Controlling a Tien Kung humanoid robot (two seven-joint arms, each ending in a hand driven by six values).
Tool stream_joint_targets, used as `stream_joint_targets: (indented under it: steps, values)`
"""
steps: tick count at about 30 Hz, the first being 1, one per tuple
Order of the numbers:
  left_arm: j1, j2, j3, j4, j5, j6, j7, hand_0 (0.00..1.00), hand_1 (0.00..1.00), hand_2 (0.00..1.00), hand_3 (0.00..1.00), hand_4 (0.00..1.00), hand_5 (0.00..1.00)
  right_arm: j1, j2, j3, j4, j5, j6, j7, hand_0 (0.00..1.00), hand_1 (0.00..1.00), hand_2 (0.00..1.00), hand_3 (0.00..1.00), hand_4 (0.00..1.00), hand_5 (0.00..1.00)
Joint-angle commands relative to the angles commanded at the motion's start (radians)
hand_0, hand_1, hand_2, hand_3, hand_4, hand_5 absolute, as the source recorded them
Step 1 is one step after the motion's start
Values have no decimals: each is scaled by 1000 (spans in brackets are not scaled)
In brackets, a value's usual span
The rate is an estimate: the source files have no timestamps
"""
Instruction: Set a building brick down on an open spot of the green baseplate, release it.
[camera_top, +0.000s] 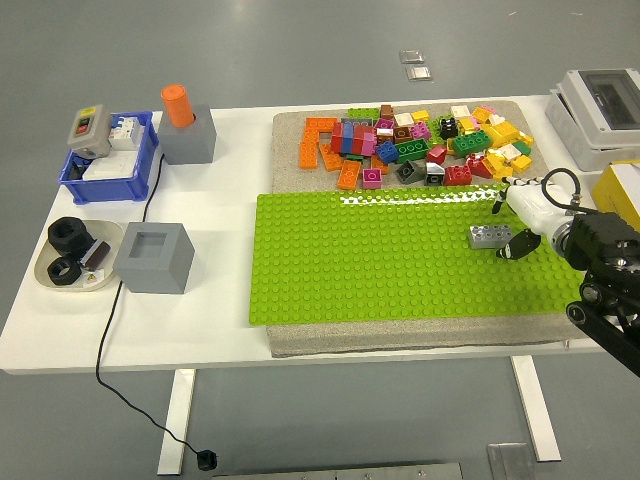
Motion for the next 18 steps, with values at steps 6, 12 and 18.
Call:
stream_joint_targets:
  steps: [6, 12, 18]
  values:
    - [-1, 0, -1, 0, 2, 0, -1, 612, 650, 647, 838, 942, 615, 1, 3, -9, -5, 27, -12, 15, 998, 998, 998, 644, 709, 95]
    - [-2, 0, 0, 0, 2, 0, -1, 612, 650, 647, 838, 942, 615, 2, 4, -13, -5, 47, -18, 24, 998, 998, 998, 644, 709, 95]
    - [-2, -1, 1, 0, 2, 0, -1, 612, 649, 648, 838, 942, 615, 4, 5, -13, -9, 62, -18, 28, 998, 998, 998, 645, 688, 88]
